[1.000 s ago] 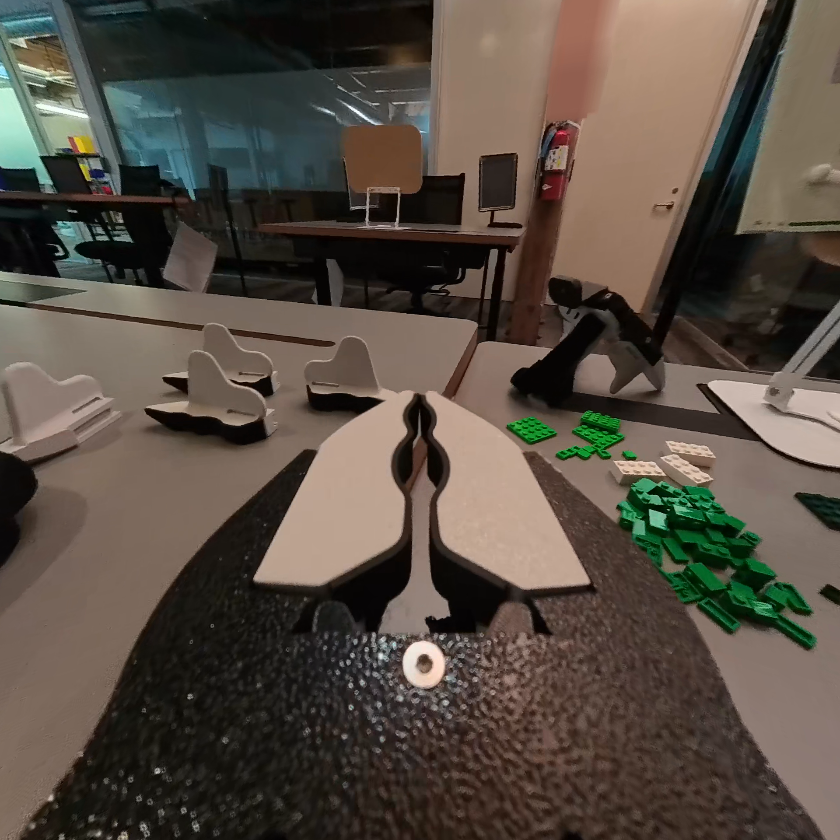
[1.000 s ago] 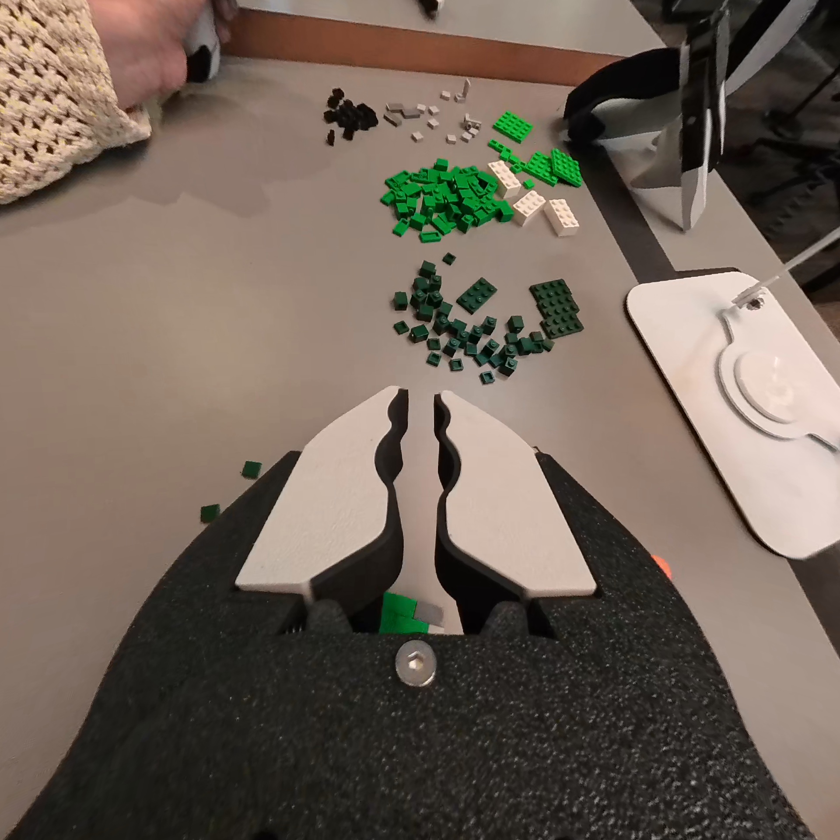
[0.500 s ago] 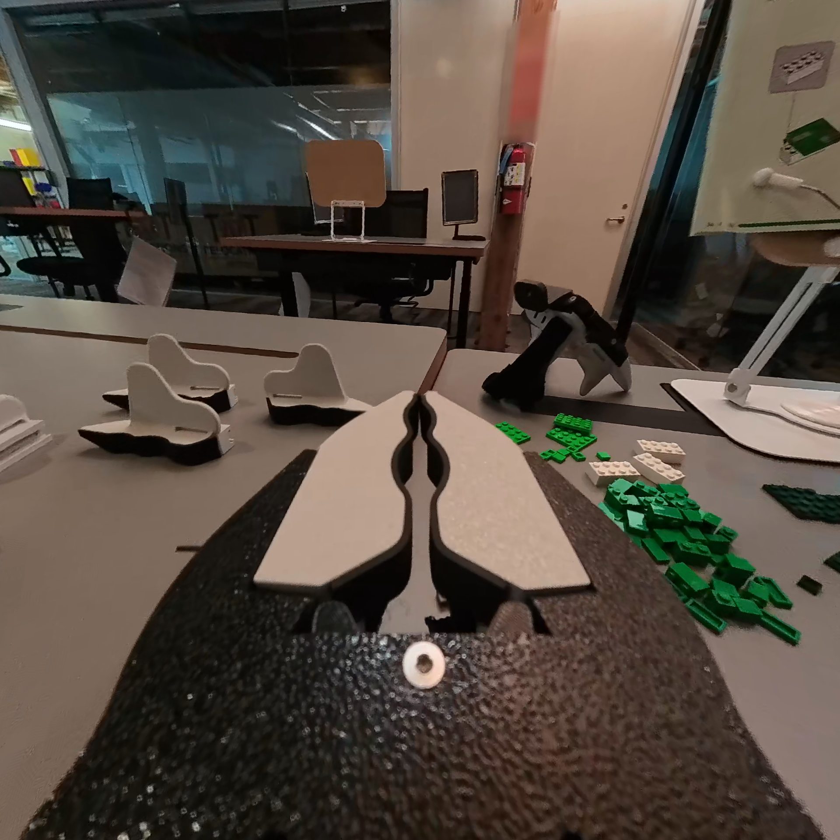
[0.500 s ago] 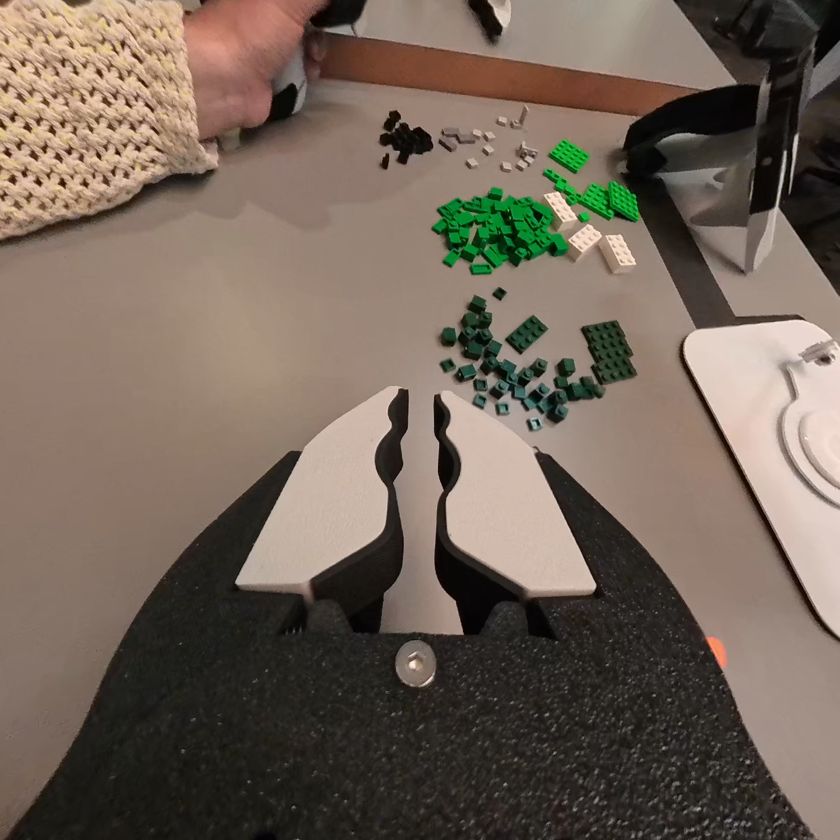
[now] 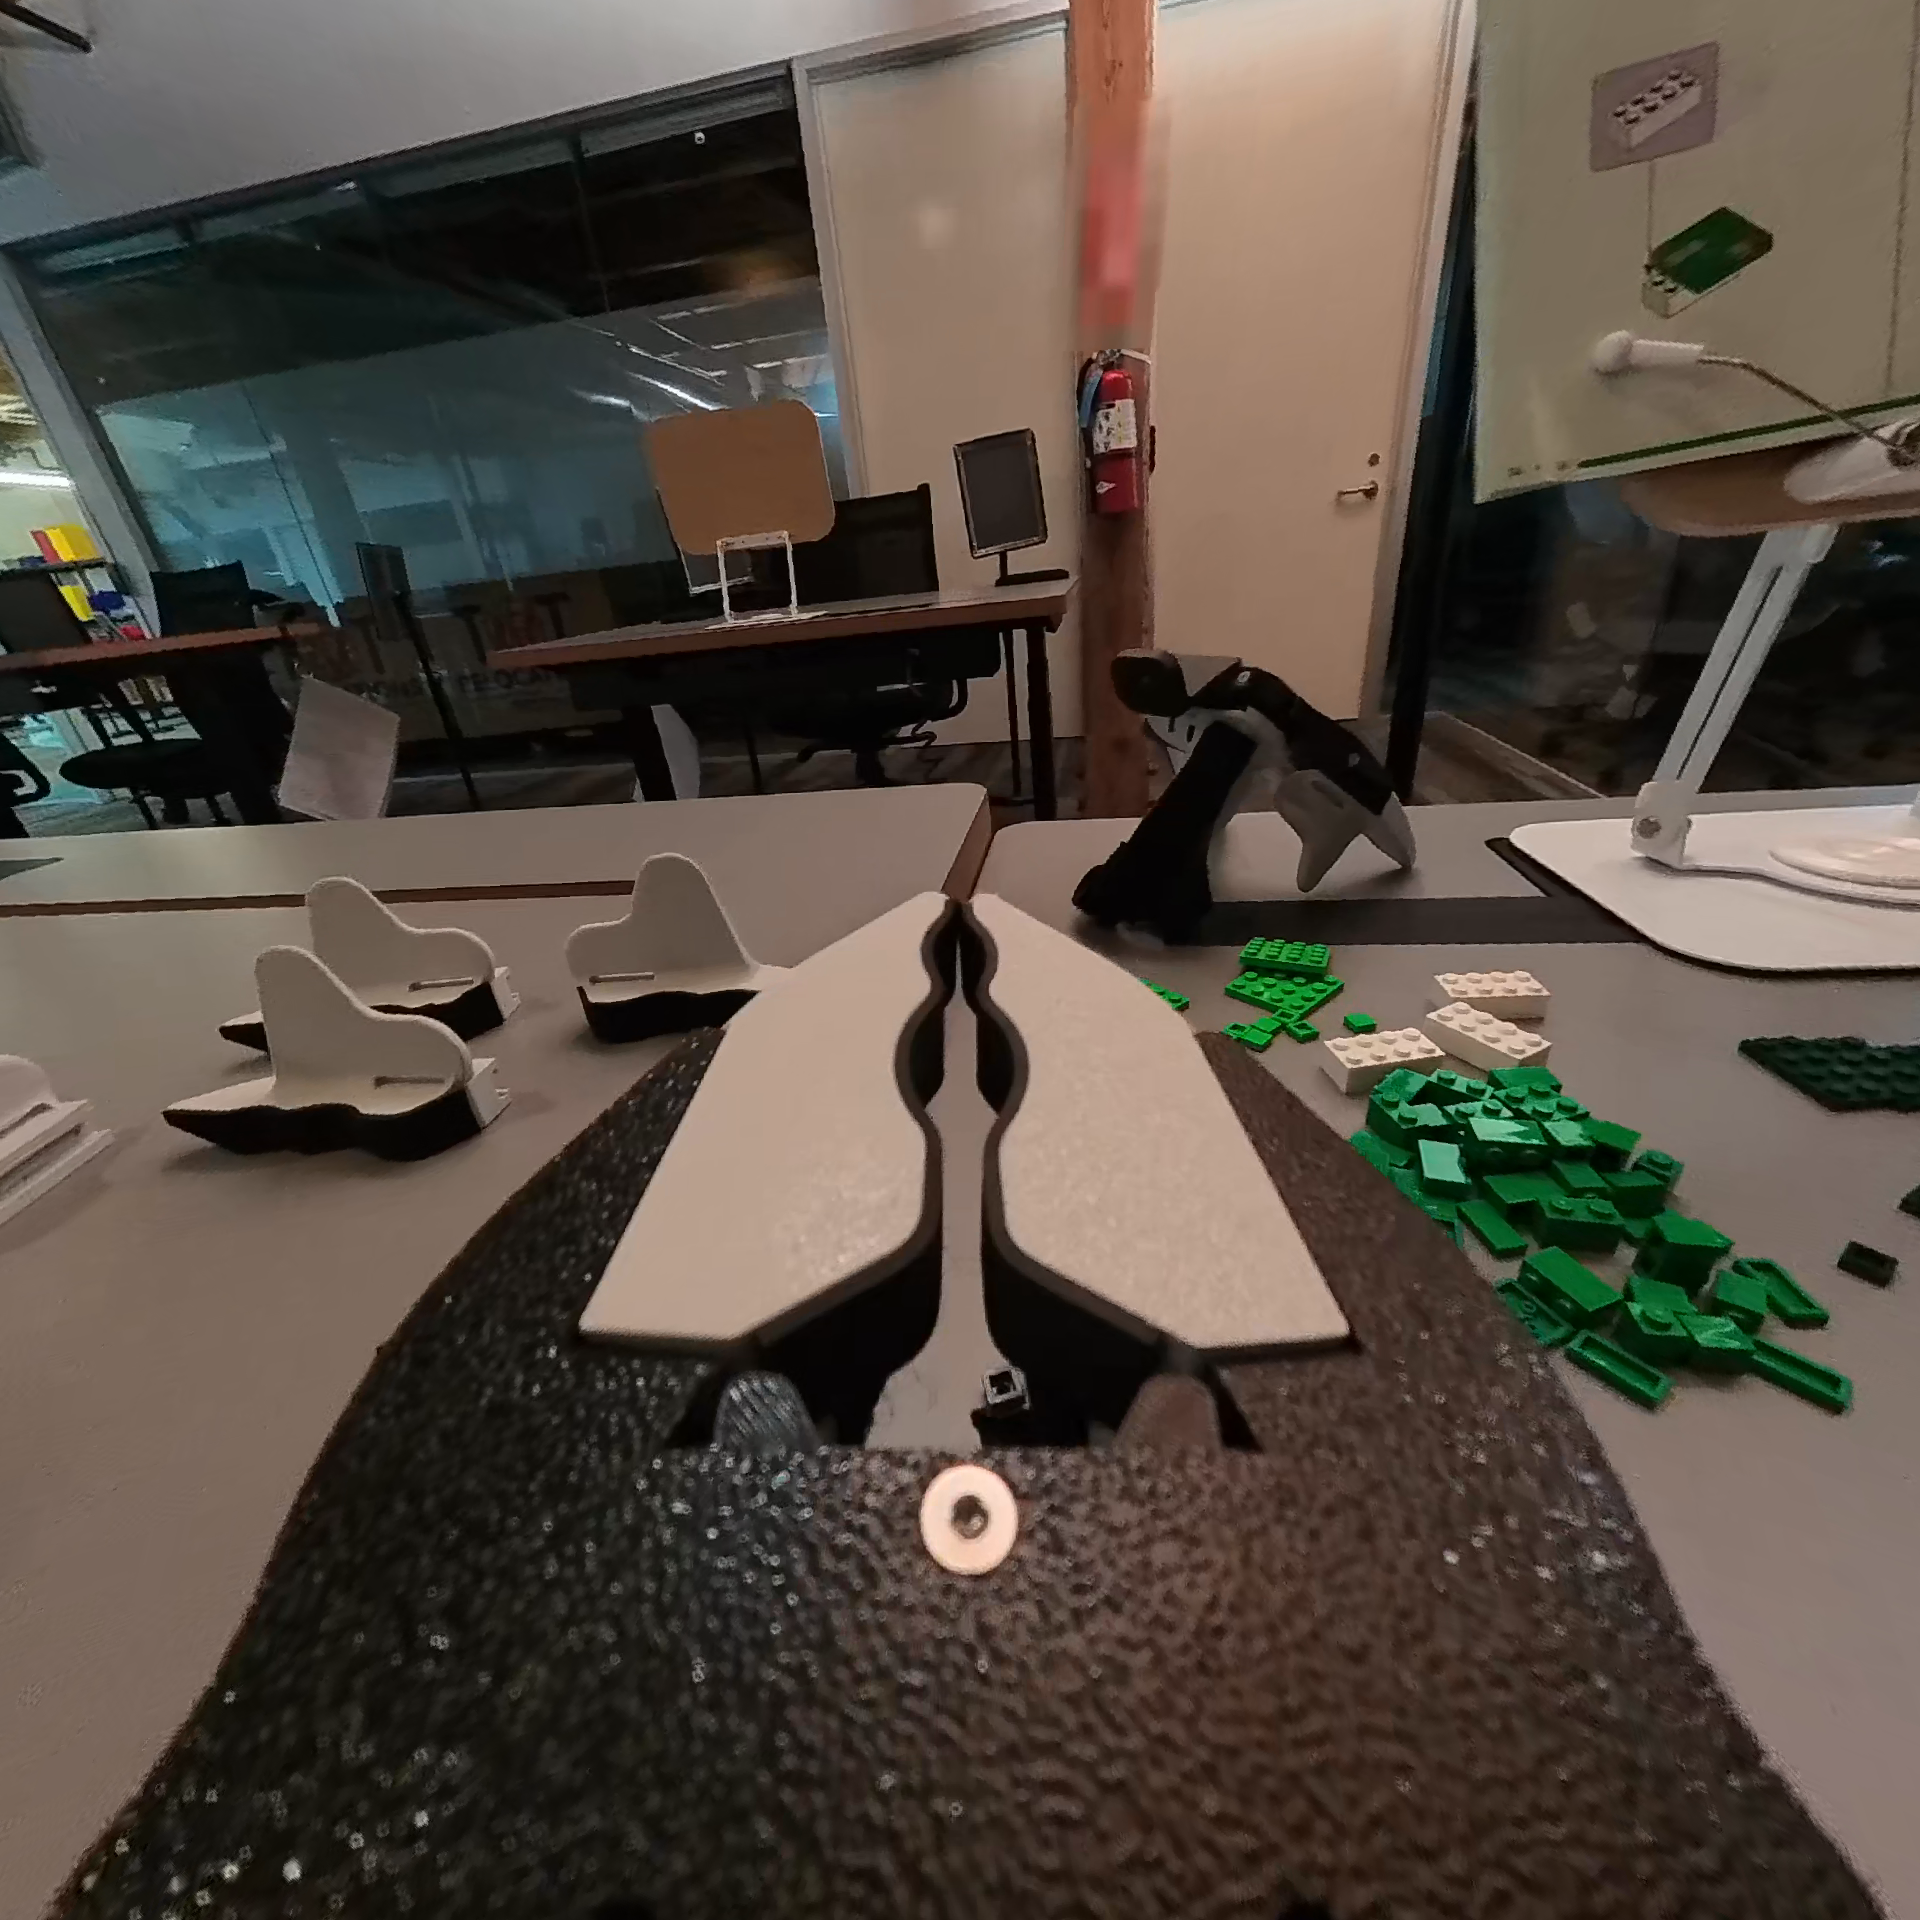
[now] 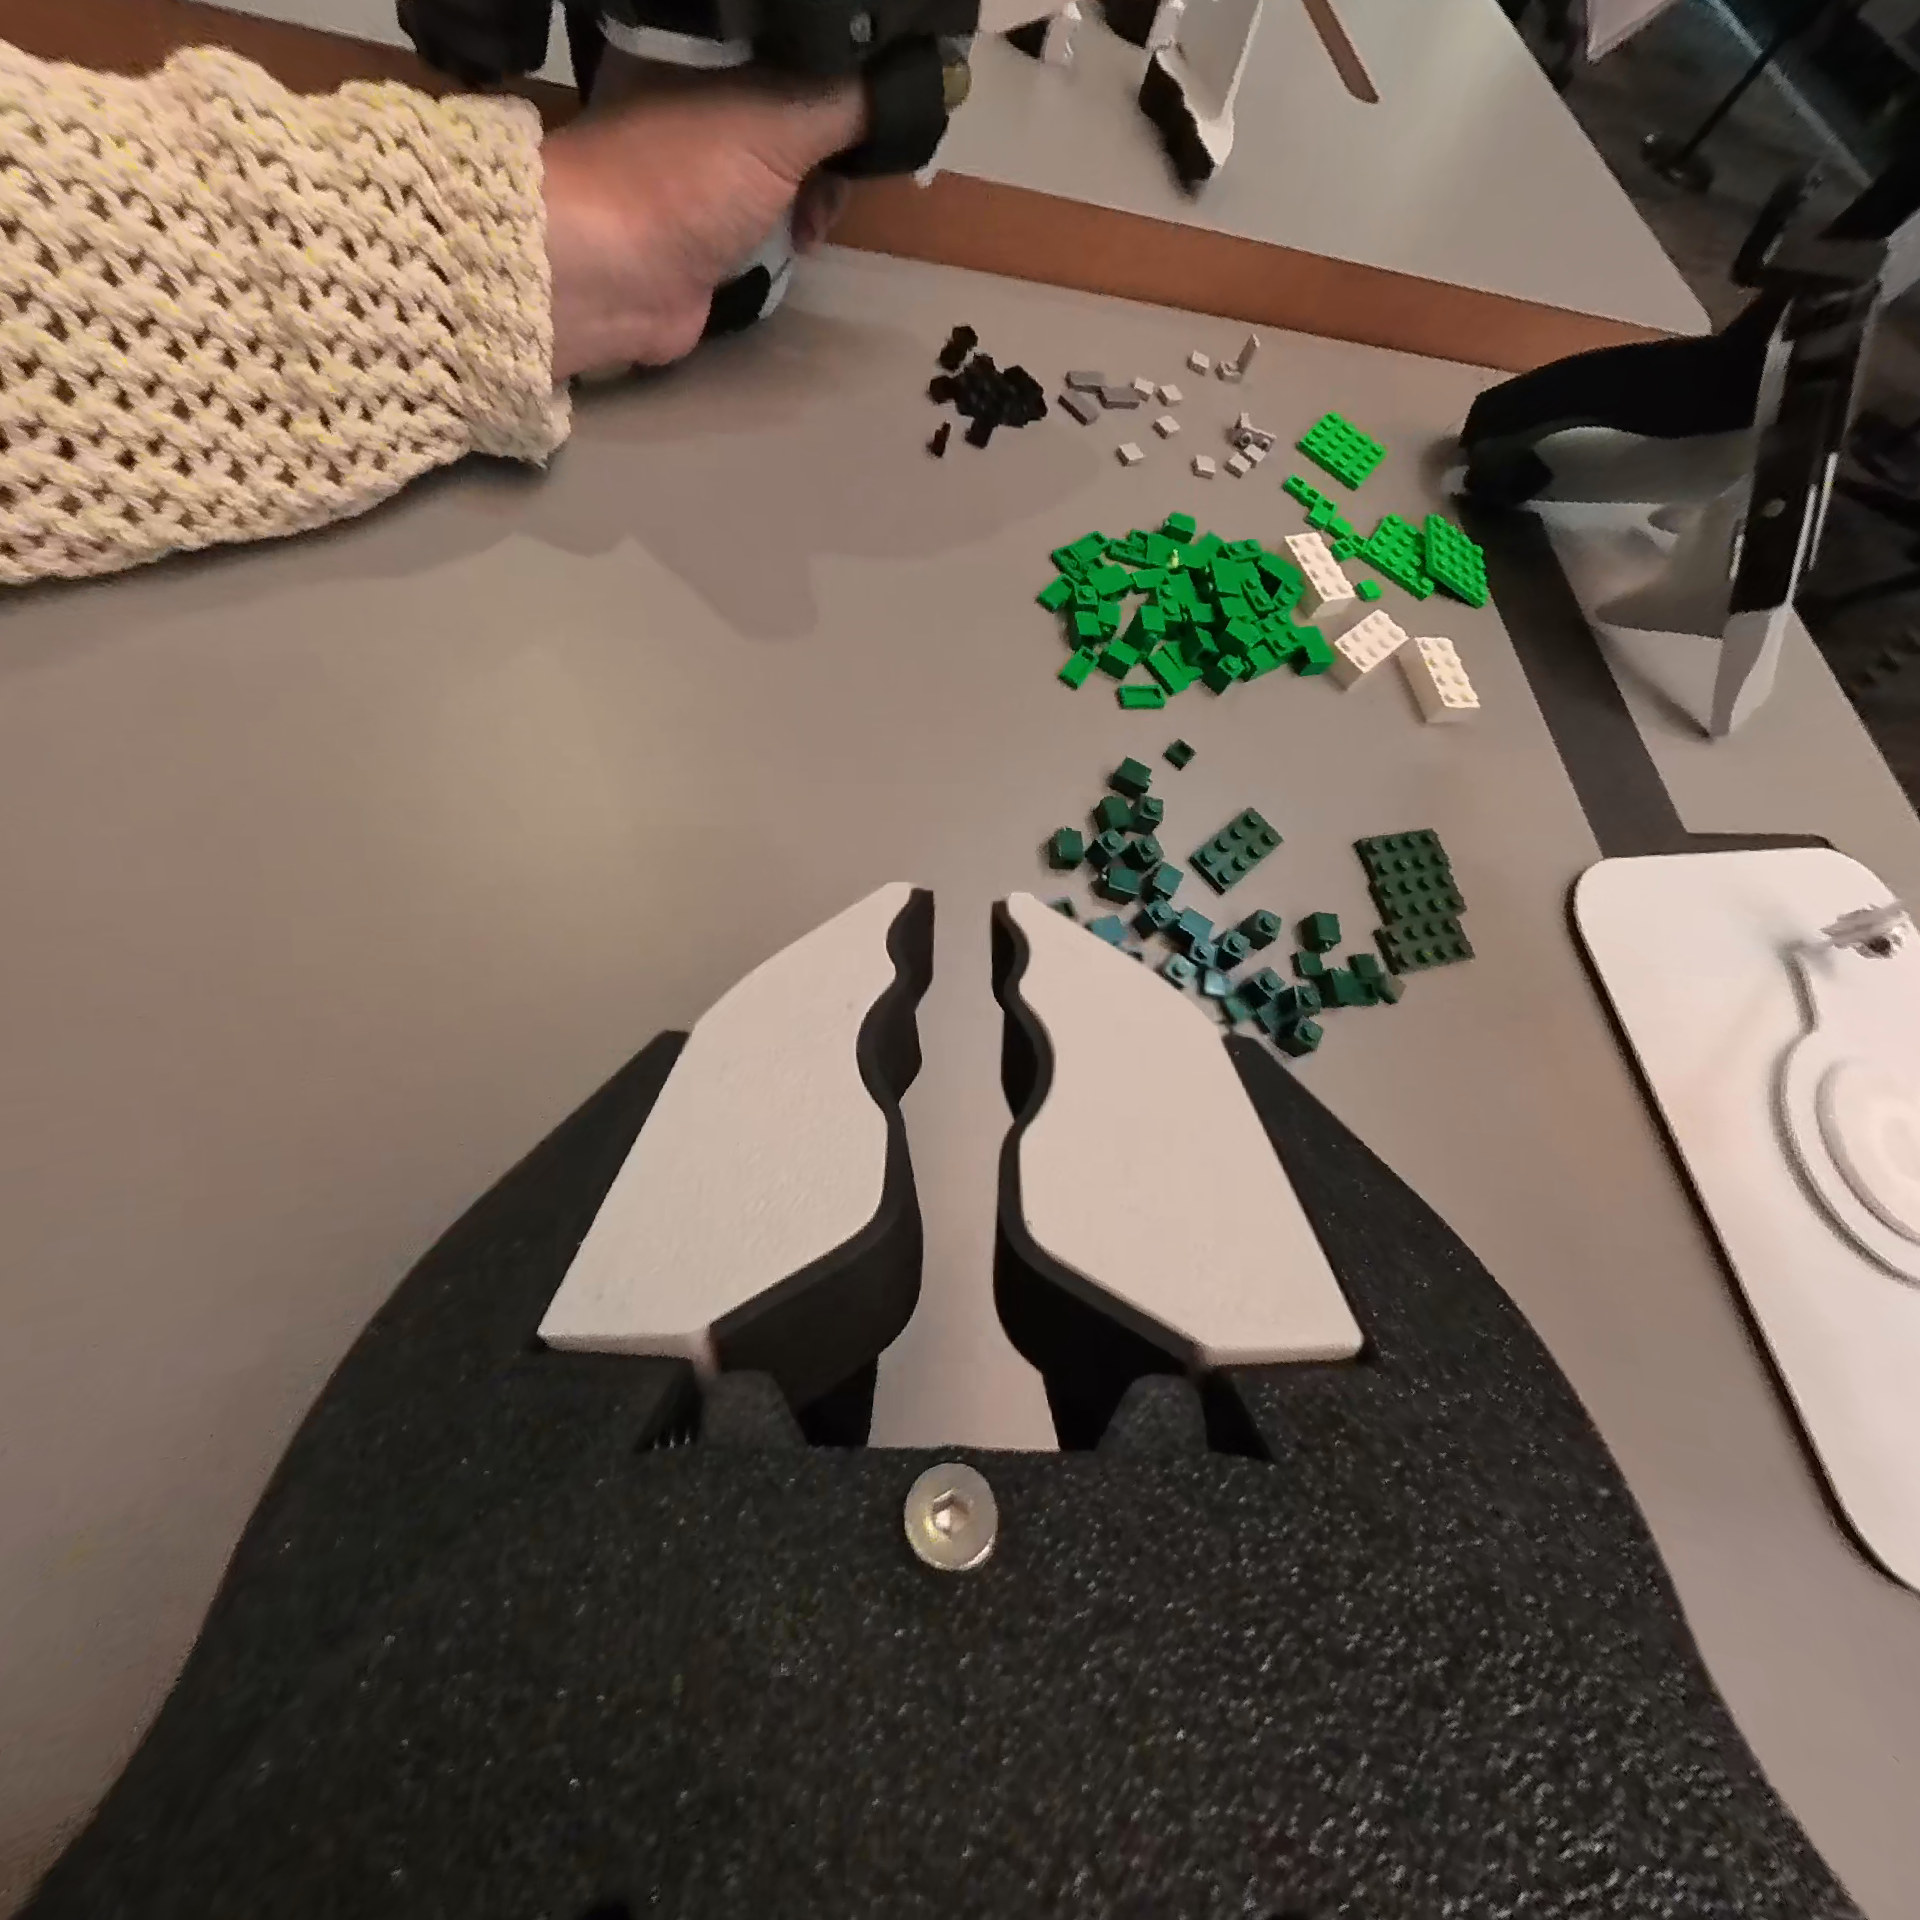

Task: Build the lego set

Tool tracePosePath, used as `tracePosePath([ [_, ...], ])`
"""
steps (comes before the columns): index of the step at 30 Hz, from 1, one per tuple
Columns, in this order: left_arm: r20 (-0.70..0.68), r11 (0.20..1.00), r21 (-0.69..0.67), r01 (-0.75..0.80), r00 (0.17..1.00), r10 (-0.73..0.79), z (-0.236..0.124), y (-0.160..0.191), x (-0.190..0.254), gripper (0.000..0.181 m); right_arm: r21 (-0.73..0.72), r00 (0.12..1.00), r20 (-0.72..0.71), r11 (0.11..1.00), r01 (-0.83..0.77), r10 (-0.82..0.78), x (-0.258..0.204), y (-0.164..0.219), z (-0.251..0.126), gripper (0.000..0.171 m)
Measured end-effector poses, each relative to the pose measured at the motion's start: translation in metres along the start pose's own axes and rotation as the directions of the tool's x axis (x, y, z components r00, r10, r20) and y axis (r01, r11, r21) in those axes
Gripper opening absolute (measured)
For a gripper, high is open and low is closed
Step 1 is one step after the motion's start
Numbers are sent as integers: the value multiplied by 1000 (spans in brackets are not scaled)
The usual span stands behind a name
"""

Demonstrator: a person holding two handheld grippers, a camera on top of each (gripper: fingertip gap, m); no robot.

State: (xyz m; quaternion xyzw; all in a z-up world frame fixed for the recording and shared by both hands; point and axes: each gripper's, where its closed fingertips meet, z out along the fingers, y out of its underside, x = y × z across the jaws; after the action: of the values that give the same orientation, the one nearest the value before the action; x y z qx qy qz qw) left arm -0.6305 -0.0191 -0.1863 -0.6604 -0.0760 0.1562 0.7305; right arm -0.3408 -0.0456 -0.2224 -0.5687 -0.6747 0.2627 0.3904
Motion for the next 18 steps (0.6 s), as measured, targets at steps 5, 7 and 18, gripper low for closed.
tracePosePath([
  [5, -11, 1000, 8, -30, 999, 30, 0, -1, 6, 0, 40, 999, 3, 998, -54, 54, 8, 1, -10, 9],
  [7, -12, 999, 8, -35, 999, 35, 0, -1, 6, 0, 45, 998, 0, 997, -67, 67, 11, 2, -13, 9],
  [18, -17, 999, 12, -35, 999, 35, 0, -1, 7, 0, 32, 997, 7, 996, -82, 82, 13, 9, -13, 8],
])
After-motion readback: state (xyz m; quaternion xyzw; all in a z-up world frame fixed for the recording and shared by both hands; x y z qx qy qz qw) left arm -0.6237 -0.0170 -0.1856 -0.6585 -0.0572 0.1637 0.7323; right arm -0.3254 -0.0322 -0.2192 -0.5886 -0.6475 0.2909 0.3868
